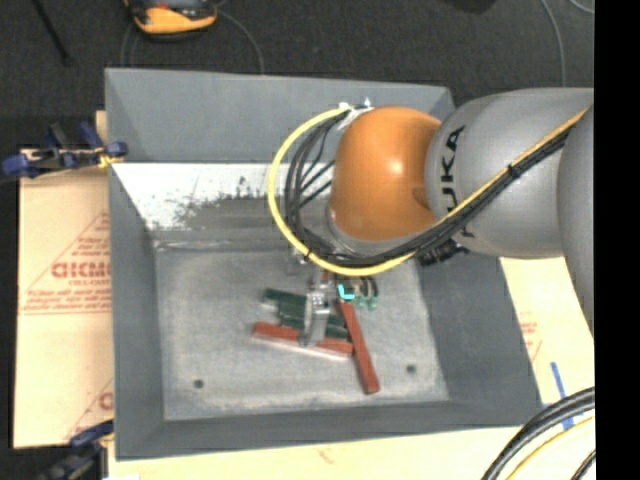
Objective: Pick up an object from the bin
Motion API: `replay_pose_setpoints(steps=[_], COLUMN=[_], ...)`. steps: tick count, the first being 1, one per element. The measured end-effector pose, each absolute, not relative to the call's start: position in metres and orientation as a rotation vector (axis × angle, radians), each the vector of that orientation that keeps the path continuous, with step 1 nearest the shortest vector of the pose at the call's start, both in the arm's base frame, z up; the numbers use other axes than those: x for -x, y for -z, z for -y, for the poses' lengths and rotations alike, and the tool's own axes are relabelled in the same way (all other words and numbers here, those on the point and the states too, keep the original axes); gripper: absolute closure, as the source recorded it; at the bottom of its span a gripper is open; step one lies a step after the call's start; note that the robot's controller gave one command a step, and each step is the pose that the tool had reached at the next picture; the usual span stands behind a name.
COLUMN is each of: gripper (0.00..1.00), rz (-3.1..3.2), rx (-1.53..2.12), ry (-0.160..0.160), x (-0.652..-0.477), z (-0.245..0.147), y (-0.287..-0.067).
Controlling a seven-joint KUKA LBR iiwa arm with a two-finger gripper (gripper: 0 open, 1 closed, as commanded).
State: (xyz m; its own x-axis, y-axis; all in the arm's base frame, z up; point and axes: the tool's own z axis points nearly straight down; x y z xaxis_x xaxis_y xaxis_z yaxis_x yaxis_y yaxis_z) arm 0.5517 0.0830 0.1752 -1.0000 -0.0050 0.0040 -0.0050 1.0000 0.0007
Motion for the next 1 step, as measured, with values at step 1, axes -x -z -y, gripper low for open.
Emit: replay_pose_setpoints(steps=[1], gripper=[0.0], rz=[3.145], rx=[-0.005], ry=[0.002], x=[-0.5533], z=[-0.0826], y=[-0.179])
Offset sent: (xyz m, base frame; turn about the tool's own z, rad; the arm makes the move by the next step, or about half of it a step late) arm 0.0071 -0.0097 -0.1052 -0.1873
